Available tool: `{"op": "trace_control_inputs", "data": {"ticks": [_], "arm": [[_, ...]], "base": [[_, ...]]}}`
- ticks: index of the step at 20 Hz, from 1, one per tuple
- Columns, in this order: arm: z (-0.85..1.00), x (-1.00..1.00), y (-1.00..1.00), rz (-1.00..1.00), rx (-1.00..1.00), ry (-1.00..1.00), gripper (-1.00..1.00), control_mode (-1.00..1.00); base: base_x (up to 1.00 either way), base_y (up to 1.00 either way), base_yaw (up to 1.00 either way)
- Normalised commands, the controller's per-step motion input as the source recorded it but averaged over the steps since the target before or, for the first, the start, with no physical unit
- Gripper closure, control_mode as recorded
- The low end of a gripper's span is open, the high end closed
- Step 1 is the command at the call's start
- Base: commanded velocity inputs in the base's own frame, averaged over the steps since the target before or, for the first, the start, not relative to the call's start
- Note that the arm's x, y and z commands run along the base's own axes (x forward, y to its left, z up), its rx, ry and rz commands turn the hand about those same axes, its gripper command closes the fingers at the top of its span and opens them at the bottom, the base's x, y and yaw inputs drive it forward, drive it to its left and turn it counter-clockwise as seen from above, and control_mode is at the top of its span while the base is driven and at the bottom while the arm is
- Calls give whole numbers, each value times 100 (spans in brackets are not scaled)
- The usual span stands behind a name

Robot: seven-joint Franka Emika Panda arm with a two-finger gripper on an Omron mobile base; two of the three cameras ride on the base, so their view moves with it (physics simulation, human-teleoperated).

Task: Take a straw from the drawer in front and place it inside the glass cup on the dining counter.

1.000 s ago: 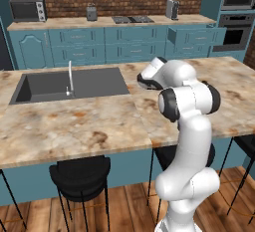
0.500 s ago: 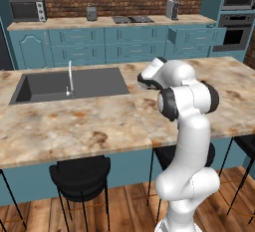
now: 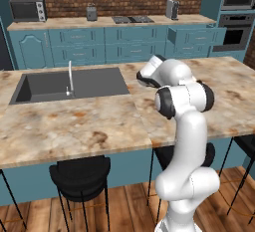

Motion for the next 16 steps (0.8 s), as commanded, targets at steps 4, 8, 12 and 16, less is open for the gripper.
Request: {"op": "trace_control_inputs", "data": {"ticks": [4,8,12,16], "arm": [[-9,19,-3,0,0,0,100,-100],[-27,1,-3,0,0,0,100,-100],[-32,5,-2,1,0,0,100,-100],[-20,9,-4,0,0,0,100,-100]], "base": [[0,0,0],[0,0,0],[0,0,0],[0,0,0]]}}
